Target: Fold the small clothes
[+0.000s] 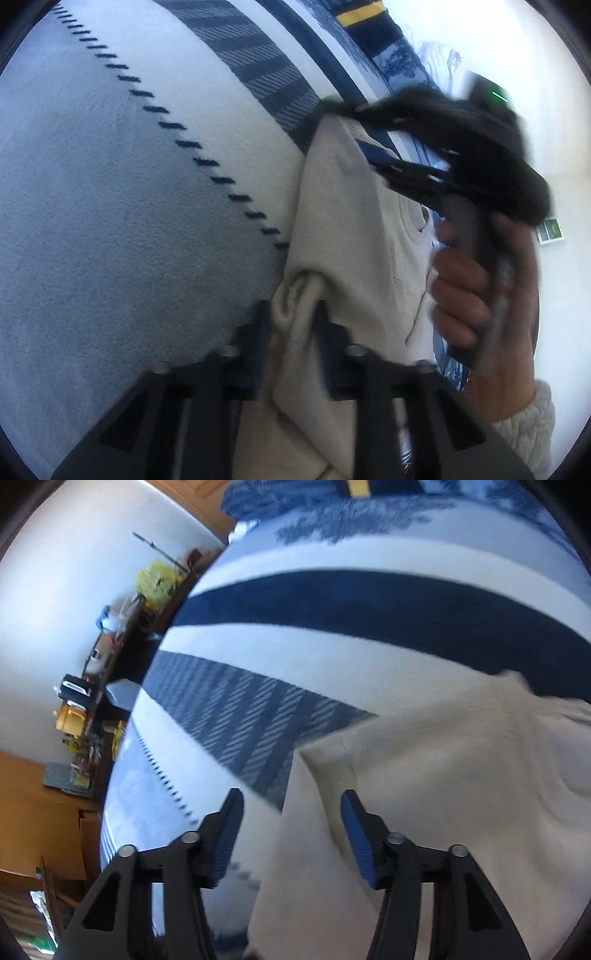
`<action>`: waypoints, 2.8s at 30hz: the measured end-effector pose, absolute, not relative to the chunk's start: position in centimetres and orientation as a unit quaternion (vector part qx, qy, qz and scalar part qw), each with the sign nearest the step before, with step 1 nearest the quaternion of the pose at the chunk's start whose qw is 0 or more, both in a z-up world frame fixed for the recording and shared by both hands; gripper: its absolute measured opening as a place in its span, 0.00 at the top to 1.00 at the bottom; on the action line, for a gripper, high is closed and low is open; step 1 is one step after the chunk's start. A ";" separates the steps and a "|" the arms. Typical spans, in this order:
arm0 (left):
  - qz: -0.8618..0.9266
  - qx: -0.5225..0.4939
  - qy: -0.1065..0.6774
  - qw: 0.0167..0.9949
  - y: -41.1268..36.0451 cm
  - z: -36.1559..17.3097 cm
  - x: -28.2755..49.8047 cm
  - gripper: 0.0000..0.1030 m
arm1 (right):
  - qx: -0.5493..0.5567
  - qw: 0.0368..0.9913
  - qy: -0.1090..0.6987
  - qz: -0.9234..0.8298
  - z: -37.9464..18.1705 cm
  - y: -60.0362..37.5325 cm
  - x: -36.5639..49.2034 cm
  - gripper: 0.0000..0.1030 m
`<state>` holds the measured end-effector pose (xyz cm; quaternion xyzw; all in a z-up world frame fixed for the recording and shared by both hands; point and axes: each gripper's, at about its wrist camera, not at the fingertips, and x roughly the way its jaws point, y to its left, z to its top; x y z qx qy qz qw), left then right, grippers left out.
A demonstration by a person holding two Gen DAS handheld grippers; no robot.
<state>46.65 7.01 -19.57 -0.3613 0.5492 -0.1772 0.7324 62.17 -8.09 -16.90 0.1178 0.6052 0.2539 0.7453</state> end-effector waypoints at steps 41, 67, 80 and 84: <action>-0.127 -0.152 0.547 0.813 2.5 -12.7 27.8 0.50 | 0.315 0.787 0.526 0.069 -17.0 -39.7 20.9 0.96; -0.109 -0.163 0.599 0.777 2.7 -18.4 13.4 0.44 | 0.379 0.771 0.511 -0.014 -18.1 -48.0 5.0 0.64; -0.096 -0.156 0.609 0.772 4.0 -18.4 12.3 0.76 | 0.429 0.747 0.509 -0.002 -20.1 -47.3 4.4 0.78; -0.114 -0.193 0.601 0.767 5.9 -16.8 12.1 0.94 | 0.448 0.751 0.485 -0.003 -19.2 -48.1 3.8 0.93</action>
